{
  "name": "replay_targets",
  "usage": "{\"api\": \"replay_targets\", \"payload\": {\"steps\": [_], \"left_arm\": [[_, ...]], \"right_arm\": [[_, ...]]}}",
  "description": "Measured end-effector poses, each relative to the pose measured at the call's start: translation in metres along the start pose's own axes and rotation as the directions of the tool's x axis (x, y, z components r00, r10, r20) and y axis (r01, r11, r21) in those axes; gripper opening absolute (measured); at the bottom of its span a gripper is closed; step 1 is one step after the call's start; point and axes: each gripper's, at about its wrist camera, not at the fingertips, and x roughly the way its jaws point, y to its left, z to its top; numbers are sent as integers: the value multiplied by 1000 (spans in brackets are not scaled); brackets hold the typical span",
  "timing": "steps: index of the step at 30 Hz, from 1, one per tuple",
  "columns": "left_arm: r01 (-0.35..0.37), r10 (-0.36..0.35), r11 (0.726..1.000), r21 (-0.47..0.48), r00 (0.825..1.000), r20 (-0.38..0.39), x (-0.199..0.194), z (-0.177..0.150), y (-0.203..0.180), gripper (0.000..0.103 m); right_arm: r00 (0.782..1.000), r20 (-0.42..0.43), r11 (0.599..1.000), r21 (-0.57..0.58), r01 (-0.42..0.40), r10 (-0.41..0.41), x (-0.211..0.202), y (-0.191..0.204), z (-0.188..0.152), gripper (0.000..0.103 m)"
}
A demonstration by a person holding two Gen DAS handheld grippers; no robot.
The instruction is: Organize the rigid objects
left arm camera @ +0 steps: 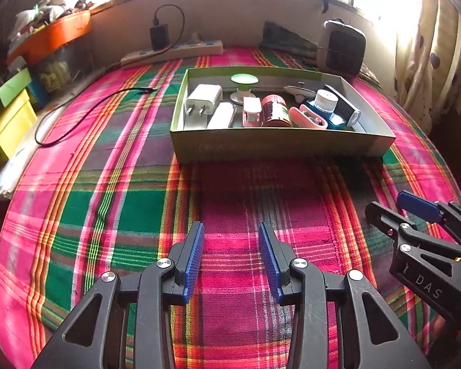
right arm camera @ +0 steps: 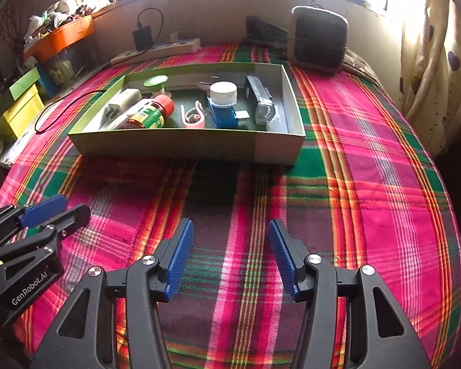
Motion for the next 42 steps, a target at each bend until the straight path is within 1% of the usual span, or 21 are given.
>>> {"api": "replay_targets", "payload": {"steps": [3, 7, 17, 21, 42], "left_arm": [[-11, 11, 1000, -12, 1000, 16, 0, -2, -1, 38], [-21, 21, 1000, -9, 1000, 23, 0, -2, -3, 39], [-17, 17, 1000, -9, 1000, 24, 0, -2, -3, 40], [-6, 6, 1000, -4, 1000, 22, 0, -2, -3, 45], [-8, 8, 1000, -2, 1000, 22, 1, -2, -5, 45]], "right_arm": [[1000, 5, 1000, -7, 13, -13, -1, 0, -3, 53], [999, 5, 999, 0, 34, -34, -3, 0, -5, 60], [999, 5, 999, 2, 34, -34, -2, -1, -5, 60], [999, 5, 999, 3, 33, -33, -2, -1, -5, 60], [999, 5, 999, 3, 33, -33, -2, -1, -5, 61]]}}
